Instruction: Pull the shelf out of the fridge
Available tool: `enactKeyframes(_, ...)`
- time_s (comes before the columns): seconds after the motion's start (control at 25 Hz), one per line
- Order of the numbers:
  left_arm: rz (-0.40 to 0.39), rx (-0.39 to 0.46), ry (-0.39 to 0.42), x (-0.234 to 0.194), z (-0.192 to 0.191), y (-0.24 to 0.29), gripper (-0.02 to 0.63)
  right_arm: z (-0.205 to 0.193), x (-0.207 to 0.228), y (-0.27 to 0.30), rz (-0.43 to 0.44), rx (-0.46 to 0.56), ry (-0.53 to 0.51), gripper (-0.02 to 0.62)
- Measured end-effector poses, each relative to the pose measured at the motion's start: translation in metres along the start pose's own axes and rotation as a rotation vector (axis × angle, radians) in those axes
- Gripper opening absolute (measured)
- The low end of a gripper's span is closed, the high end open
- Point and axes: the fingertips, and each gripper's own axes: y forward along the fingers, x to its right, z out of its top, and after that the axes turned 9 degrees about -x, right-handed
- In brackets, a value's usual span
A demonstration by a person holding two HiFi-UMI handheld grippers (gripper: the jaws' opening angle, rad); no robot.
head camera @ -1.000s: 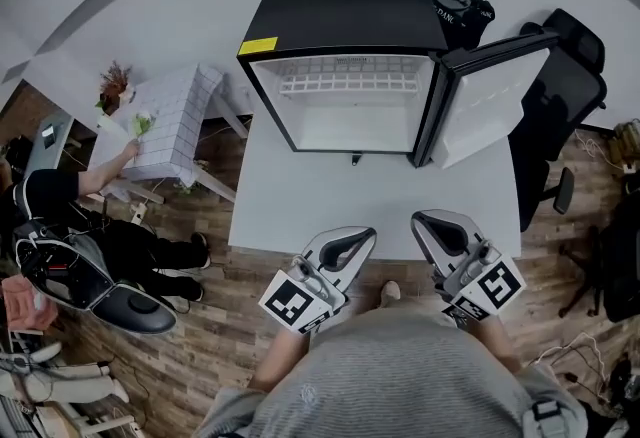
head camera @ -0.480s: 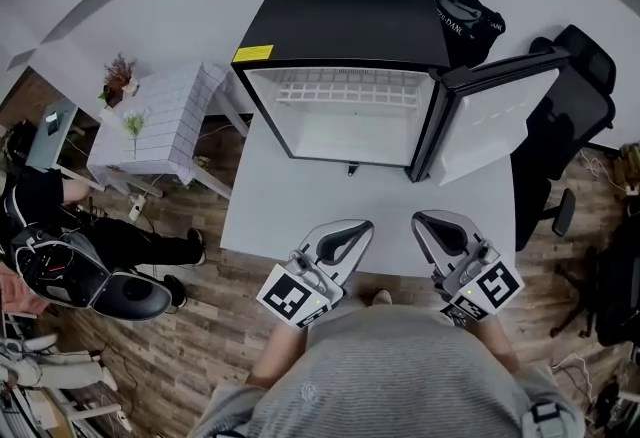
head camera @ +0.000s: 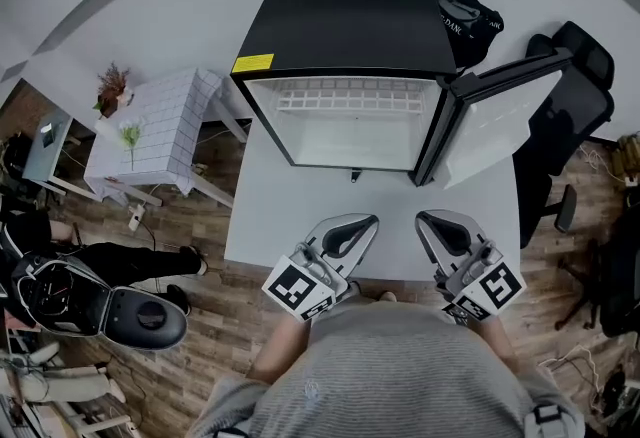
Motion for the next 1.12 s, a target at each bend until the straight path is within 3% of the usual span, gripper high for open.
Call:
enactKeyframes(0.16, -0.011, 0.007, -0.068, -0.021, -0.001, 0.007, 0.011, 0.002, 0.000, 0.012, -0.018, -0.003, 0.005, 0.012)
enactKeyframes(0.32, -0.021, 0.045, -0.205, -0.046, -0.004, 0.011, 0.011, 0.002, -0.002, 0.026, -0.019, -0.009, -0.002, 0.012)
enactKeyframes(0.68, -0.041, 0.209, -0.694, -0.095, -0.018, 0.019, 0.011, 0.000, -0.003, 0.042, -0.024, -0.035, -0.014, 0.012)
enactKeyframes(0.88, -0.095, 0.235, -0.826, -0.102, -0.029, 0.029, 0.011, -0.009, 0.000, 0.042, -0.006, -0.012, -0.008, 0.012)
enactKeyframes(1.12, -0.098, 0.276, -0.959, -0.112, -0.039, 0.035, 0.012, -0.019, 0.000, 0.038, -0.015, -0.008, -0.003, 0.012)
